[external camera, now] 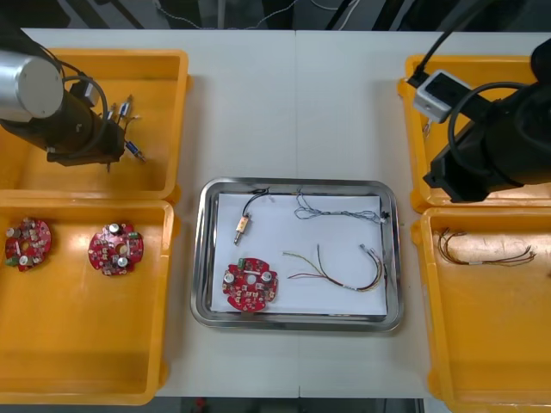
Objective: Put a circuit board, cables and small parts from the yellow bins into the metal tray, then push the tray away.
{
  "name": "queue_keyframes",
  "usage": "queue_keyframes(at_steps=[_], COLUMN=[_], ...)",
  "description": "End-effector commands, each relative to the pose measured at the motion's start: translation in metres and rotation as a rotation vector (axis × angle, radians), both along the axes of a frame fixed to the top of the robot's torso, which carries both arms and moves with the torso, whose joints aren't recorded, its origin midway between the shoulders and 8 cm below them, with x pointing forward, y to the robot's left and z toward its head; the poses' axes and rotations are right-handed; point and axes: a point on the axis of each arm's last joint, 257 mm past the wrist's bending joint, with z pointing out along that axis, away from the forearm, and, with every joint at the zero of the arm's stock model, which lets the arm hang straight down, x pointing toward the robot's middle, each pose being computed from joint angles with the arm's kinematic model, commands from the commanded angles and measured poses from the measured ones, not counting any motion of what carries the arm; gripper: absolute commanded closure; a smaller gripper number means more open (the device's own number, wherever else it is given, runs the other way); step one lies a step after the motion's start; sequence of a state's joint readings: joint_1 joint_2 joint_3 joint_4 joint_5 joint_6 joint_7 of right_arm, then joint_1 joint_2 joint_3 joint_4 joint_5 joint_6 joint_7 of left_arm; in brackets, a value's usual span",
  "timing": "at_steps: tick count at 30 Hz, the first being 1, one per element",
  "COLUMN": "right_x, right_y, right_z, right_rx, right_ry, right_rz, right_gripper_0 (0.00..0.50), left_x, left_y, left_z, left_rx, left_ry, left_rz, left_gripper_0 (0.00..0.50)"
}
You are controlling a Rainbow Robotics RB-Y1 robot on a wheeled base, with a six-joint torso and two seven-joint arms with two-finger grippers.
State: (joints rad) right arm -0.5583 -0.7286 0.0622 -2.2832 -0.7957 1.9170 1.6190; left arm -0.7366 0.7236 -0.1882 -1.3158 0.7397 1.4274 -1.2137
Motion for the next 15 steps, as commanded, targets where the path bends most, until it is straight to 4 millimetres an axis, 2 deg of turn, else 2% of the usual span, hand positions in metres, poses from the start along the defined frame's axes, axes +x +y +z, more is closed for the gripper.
queue_keyframes(at_steps=[1, 7, 15], right_x=[-0.004, -0.017, -0.037], right_y=[-0.044, -0.093, -0.129], right_z=[0.012, 0.011, 0.007], right_rx=[0.053, 0.138, 0.268], right_ry=[-0.027, -0.018, 0.016], right_rz=[-0.143, -0.293, -0.478], right_gripper_0=[0.0, 0.0, 0.0], left_x=[-0.003, -0.015, -0.027], left_y=[0.005, 0.006, 0.003], left_z=[0.039, 0.066, 0.091], left_rx=[0.076, 0.091, 0.118], left_ry=[-0.045, -0.044, -0.042], left_rz=[-0.112, -0.119, -0.117], left_gripper_0=[0.5, 0.5, 0.5])
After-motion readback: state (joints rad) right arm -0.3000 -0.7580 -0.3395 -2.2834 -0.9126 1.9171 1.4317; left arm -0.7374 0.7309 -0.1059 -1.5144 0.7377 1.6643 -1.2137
